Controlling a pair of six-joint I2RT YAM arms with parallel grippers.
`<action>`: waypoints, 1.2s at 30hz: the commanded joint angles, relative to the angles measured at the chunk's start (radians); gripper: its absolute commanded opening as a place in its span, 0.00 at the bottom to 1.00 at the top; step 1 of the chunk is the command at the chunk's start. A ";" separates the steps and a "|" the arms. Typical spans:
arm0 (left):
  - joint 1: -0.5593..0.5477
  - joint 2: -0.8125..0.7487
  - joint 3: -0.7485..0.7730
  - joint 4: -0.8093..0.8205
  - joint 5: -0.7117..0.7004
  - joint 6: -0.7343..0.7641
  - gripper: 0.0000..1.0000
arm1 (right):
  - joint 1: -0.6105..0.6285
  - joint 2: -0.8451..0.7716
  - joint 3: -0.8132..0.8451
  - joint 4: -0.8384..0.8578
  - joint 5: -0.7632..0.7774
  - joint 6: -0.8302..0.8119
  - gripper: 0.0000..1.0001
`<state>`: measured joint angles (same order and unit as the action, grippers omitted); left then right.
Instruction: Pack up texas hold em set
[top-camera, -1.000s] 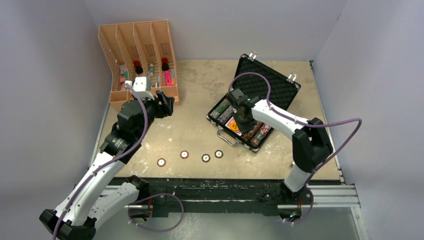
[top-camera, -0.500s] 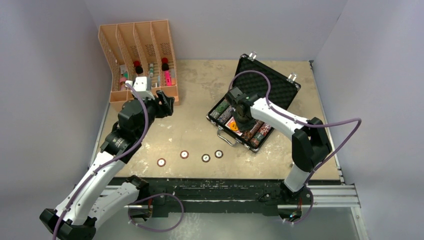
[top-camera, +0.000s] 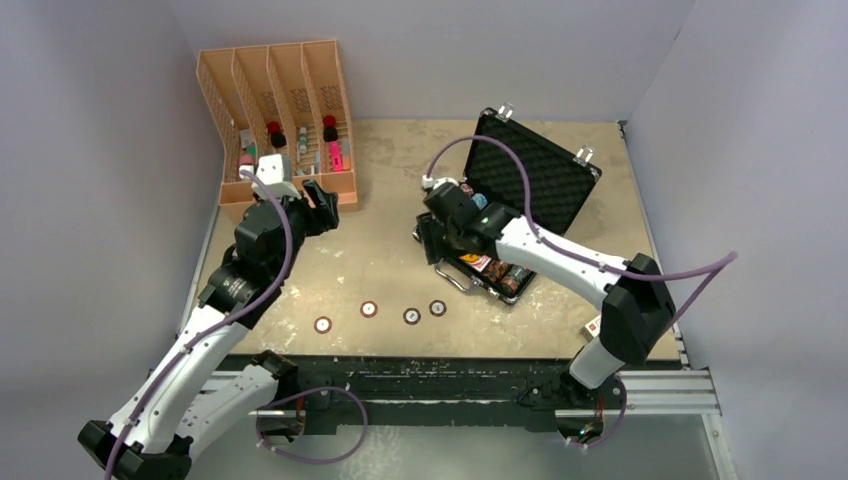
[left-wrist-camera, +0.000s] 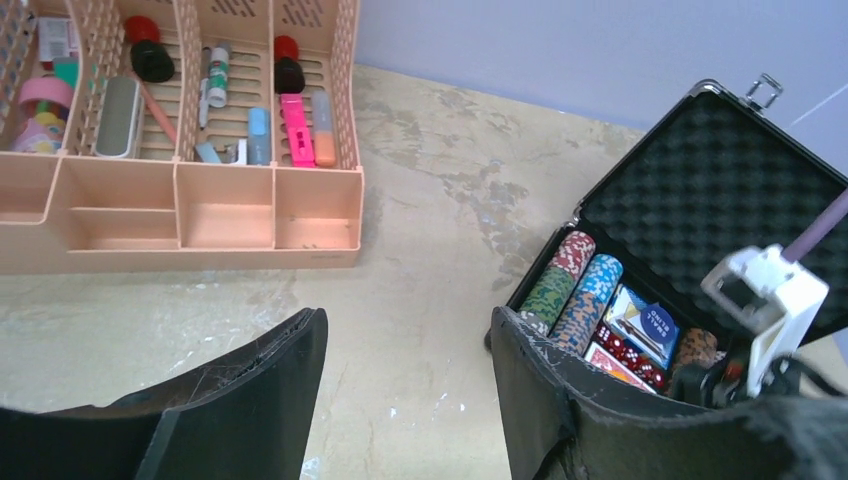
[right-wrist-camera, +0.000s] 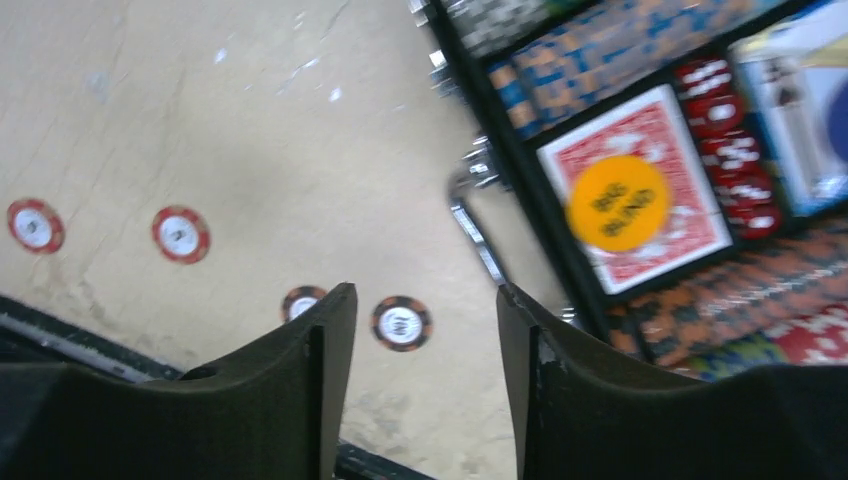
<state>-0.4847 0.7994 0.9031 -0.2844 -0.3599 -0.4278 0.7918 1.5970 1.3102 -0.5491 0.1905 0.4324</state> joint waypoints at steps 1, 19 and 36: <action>0.001 -0.009 0.015 -0.015 -0.071 -0.063 0.61 | 0.055 0.018 -0.057 0.077 -0.007 0.104 0.59; 0.001 0.021 -0.015 -0.018 -0.061 -0.131 0.61 | 0.069 0.249 -0.057 0.225 0.145 0.135 0.46; 0.001 0.046 -0.011 -0.009 -0.073 -0.129 0.61 | -0.037 0.359 -0.004 0.379 0.165 0.050 0.30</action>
<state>-0.4847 0.8474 0.8860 -0.3283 -0.4149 -0.5404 0.8276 1.9057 1.2453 -0.3573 0.2993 0.5552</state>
